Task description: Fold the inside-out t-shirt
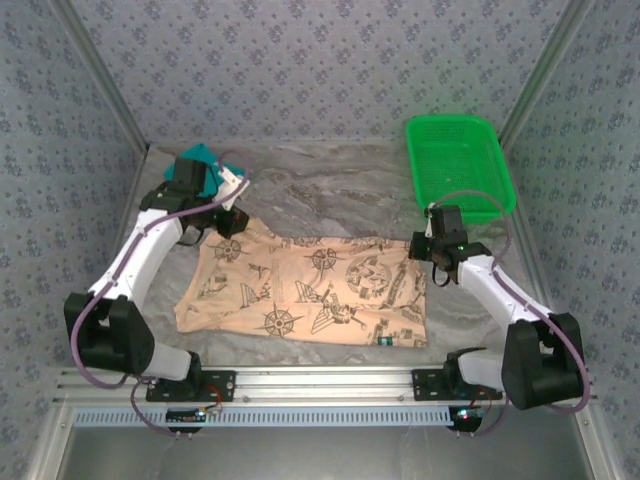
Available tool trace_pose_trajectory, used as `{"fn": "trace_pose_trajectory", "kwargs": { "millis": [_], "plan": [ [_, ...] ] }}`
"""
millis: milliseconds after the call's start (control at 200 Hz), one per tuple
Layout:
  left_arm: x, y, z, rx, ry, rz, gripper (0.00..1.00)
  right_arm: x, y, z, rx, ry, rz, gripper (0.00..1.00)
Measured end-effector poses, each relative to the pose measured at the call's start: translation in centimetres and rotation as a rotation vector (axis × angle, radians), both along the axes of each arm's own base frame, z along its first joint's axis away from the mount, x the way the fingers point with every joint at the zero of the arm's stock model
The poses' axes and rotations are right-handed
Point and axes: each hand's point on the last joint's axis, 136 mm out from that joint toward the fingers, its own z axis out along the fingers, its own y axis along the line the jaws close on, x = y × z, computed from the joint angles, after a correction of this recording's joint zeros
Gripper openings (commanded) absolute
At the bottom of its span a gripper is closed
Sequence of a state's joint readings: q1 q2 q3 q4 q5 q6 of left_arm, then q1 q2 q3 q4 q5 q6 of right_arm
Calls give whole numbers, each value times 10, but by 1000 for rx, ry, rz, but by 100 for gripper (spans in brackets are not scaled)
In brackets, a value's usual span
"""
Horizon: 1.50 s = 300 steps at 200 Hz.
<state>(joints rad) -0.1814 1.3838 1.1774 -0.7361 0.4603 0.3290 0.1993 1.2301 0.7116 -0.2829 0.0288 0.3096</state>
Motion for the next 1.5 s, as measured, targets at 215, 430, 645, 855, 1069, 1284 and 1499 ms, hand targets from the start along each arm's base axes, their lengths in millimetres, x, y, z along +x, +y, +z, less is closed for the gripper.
{"fn": "trace_pose_trajectory", "kwargs": {
  "millis": [215, 430, 645, 855, 1069, 1284, 1499],
  "plan": [
    [-74, 13, -40, -47, 145, 139, 1, -40, -9, -28, 29, 138, -113, 18],
    [-99, 39, 6, -150, -67, 348, 5, -63, -10, -35, -1, 204, -129, 21],
    [-111, 55, 34, -207, -176, 477, 100, -66, -15, -26, -12, 222, -162, 42],
    [-103, 71, 30, -196, -136, 617, 99, -49, -13, -30, 67, 294, -201, 43],
    [-56, 69, -28, -119, 207, 777, 86, -33, -2, -54, 142, 394, -186, 28],
    [-40, 95, -104, 33, 404, 984, 76, -31, 9, -61, 190, 418, -148, 0],
    [-15, 117, -138, 52, 449, 1111, 61, -30, 17, -31, 264, 352, -119, 0]
  ]
}}
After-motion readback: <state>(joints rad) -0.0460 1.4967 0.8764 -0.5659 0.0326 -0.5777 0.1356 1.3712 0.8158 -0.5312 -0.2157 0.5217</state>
